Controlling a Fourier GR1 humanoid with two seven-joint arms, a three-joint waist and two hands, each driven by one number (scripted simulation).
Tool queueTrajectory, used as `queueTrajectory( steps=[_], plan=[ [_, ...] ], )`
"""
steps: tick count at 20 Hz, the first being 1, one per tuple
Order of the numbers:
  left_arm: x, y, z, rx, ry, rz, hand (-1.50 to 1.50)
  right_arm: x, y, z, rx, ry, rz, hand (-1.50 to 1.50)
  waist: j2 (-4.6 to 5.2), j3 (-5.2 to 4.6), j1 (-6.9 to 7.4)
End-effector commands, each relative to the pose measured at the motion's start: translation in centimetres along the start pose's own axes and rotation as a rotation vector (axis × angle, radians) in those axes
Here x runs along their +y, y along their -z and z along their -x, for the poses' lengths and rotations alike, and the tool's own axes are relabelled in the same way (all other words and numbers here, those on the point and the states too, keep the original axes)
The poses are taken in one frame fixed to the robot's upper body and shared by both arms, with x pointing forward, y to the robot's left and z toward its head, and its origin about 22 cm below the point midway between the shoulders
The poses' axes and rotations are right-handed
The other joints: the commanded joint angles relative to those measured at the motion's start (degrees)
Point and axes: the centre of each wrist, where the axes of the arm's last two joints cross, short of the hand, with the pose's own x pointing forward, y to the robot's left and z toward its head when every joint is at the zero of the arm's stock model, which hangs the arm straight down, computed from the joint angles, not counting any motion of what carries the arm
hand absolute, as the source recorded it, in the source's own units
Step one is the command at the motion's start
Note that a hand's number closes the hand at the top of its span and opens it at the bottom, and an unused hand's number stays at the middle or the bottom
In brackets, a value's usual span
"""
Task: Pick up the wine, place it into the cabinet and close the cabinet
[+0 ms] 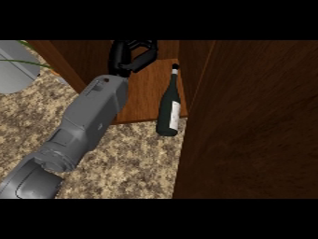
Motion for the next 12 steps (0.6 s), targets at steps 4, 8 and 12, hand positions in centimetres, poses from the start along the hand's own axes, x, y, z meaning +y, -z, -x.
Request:
queueTrajectory(
  steps=[4,8,12],
  plan=[
    [-1.1,0.4,-0.8,-0.011,-0.125,0.095,-1.5,-0.2,-1.1,-4.1,-0.017,0.088,0.003,-1.5,-0.62,0.07,1.39],
    [-3.1,0.0,-1.0,-0.008,-0.145,0.121,-1.5,-1.1,-1.2,-5.2,-0.008,0.061,0.0,-1.5,-1.01,0.13,2.01],
    [-2.6,-0.7,0.1,-0.019,-0.146,0.147,-1.5,-1.1,-1.2,-4.0,0.004,0.046,0.04,-1.5,-1.24,0.14,3.15]
  ],
)
